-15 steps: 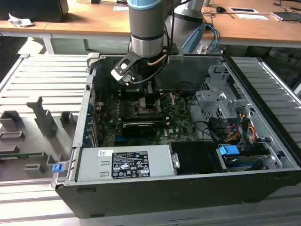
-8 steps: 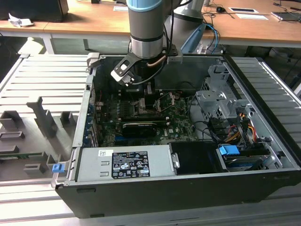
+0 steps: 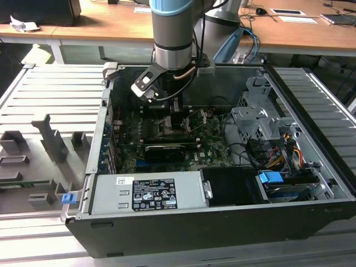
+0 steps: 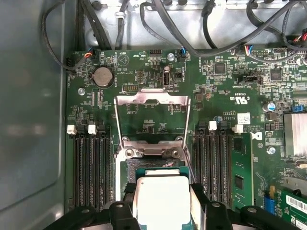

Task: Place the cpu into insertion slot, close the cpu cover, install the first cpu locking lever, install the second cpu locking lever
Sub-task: 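Place the cpu into insertion slot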

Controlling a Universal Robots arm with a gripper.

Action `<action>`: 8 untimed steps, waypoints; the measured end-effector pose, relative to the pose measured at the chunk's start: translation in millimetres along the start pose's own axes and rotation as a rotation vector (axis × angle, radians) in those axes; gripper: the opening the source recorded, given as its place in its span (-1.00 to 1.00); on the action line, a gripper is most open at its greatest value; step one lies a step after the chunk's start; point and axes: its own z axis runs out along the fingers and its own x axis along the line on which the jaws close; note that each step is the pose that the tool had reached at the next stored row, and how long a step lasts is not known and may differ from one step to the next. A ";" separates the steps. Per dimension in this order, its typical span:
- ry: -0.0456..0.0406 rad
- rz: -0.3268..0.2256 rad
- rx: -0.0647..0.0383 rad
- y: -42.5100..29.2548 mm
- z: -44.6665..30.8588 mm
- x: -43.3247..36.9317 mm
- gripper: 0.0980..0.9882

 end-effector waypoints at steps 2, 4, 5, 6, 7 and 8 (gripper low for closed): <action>-0.0005 0.003 0.001 -0.4 3.1 0.9 -0.03; -0.0009 0.009 0.002 -1.4 8.0 1.3 -0.03; -0.0012 0.012 0.003 -1.9 11.7 2.2 -0.03; -0.0014 0.015 0.005 -2.1 13.7 3.8 -0.03; -0.0017 0.017 0.006 -2.2 14.5 4.4 -0.03; -0.0018 0.018 0.006 -2.2 15.2 4.7 -0.03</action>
